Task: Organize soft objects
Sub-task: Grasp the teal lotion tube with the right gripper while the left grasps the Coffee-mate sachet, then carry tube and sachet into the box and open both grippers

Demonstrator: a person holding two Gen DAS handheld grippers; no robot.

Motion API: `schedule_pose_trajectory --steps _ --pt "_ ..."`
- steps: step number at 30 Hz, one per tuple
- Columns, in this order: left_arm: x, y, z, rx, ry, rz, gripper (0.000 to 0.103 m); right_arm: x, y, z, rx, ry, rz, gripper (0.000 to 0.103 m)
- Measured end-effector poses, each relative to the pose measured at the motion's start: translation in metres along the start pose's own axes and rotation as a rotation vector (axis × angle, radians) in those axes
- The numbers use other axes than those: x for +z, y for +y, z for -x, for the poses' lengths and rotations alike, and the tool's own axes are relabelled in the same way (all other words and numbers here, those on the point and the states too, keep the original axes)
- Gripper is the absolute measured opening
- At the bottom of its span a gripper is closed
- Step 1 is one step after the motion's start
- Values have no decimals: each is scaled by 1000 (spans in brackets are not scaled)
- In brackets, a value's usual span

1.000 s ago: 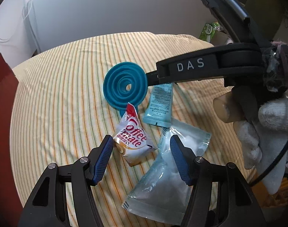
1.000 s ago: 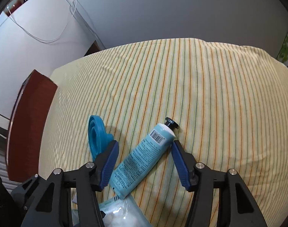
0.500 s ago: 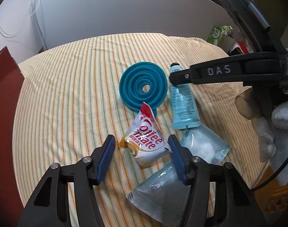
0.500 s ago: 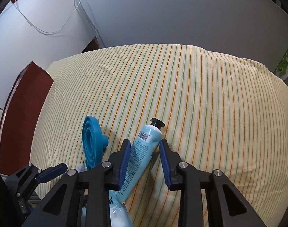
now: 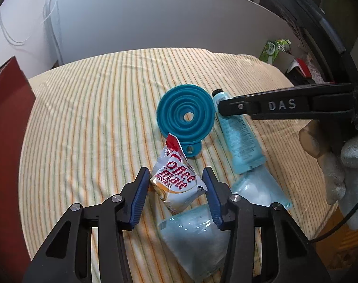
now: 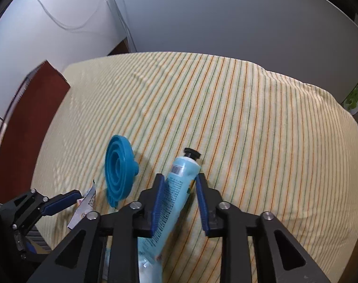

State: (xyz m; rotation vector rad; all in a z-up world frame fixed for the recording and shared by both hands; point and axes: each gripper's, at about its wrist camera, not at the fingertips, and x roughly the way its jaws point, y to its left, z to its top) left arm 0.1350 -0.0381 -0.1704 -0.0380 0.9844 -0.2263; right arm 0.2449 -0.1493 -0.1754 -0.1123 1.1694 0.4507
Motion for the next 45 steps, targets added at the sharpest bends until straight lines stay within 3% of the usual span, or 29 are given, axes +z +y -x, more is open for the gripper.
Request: schedule_pose_trajectory --steps 14,24,36,40,45 --pt "-6 28 30 -47 -66 93 37 -17 -42 26 146 -86 -146 18" --pt "-8 31 42 -51 -93 107 28 -23 -64 56 162 -164 -166 17" --pt "2 33 74 -61 -174 119 28 -18 -44 102 104 -278 -80 16" --pt "6 41 95 -58 -219 125 28 -10 -25 127 75 -334 -16 16" --pt "7 61 131 -31 -287 138 28 5 0 148 103 -375 28 16"
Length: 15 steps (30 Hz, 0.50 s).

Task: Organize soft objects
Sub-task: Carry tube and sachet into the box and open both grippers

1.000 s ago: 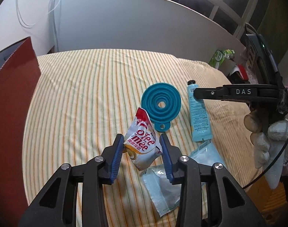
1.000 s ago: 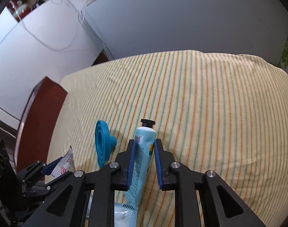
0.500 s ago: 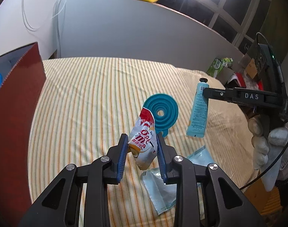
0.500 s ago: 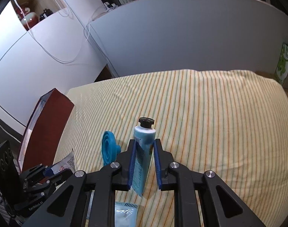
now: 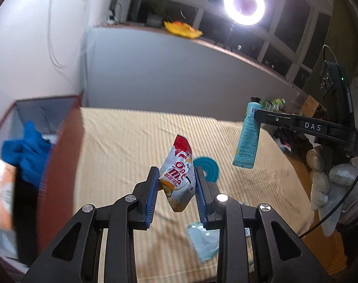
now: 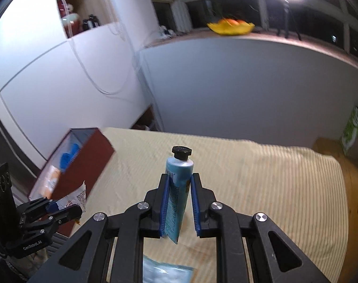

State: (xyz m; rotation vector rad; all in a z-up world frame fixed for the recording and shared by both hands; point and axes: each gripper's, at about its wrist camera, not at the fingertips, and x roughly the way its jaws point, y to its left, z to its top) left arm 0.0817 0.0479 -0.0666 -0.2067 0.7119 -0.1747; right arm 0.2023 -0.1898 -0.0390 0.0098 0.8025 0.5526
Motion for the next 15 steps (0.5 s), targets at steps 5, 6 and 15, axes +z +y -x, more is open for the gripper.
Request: schedule_pose_trajectory --steps 5,6,15 --pt "6 35 34 61 -57 31 28 22 50 4 62 -38 64 16" --pt "6 45 41 81 -69 42 28 26 61 3 74 -44 77 16" --pt "-11 116 77 211 -90 135 28 57 177 -28 234 -23 186 16"
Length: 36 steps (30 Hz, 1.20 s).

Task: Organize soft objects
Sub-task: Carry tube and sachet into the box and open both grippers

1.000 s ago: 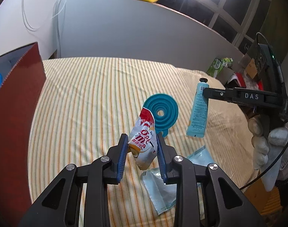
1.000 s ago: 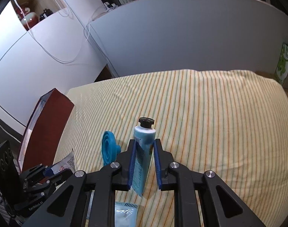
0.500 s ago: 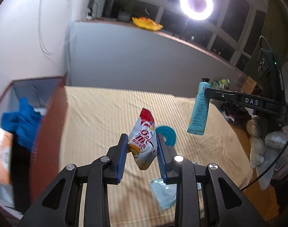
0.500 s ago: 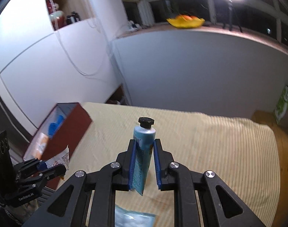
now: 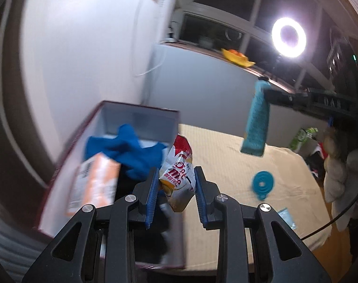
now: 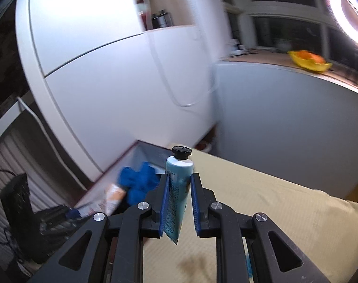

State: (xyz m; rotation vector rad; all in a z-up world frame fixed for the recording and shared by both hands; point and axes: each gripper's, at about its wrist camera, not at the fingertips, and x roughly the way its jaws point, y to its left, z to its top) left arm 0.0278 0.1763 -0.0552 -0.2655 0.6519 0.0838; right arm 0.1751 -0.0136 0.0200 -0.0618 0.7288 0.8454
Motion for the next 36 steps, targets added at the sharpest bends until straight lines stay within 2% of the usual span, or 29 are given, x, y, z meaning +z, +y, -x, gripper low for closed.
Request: schedule_pose_trajectory --steps 4,10,16,21,24,25,26,28,30,36 --pt "-12 18 0 27 25 13 28 19 37 -39 48 43 24 16" --pt "-23 31 -6 25 59 17 28 29 71 -89 53 110 55 16" --pt "-32 26 -13 0 89 -5 28 27 84 -129 39 180 61 16" --pt "-32 25 -18 -9 96 -10 29 23 85 -141 5 207 75 17" --pt "-31 26 -20 -3 99 -4 32 23 85 -147 3 227 74 18" --pt "-31 26 -21 4 99 -5 38 23 85 -148 -3 229 76 19" --pt "-31 26 -22 9 100 -4 50 24 85 -148 -12 224 84 22" --pt "-29 27 -21 21 97 11 63 25 88 -146 -17 221 103 51" --pt "-29 28 -20 25 92 20 64 25 90 -139 -25 201 120 60" --pt "-26 28 -14 28 79 32 64 26 88 -125 -17 191 125 61"
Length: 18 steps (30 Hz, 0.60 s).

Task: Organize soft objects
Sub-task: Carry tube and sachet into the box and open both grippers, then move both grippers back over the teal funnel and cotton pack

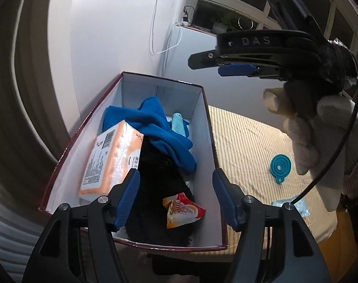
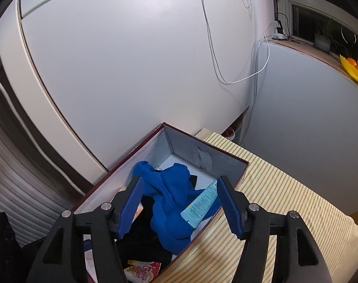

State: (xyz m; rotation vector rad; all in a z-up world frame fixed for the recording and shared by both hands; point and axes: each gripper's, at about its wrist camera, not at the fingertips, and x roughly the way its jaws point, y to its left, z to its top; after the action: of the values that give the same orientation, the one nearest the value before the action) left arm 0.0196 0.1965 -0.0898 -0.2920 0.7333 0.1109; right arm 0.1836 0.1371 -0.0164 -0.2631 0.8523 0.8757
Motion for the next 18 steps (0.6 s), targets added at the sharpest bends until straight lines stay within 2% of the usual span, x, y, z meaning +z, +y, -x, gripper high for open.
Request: schedule_pose_trajectory --steps 7,13,18 --pt "2 -8 11 -17 -20 1 64 -11 -18 27 6 3 -12 61" --pt "2 -25 14 -53 -34 -11 64 -32 -50 73 9 -17 -41 61" --pt "-3 -48 9 -101 -18 -46 64 -56 -84 113 -21 -52 -74 62"
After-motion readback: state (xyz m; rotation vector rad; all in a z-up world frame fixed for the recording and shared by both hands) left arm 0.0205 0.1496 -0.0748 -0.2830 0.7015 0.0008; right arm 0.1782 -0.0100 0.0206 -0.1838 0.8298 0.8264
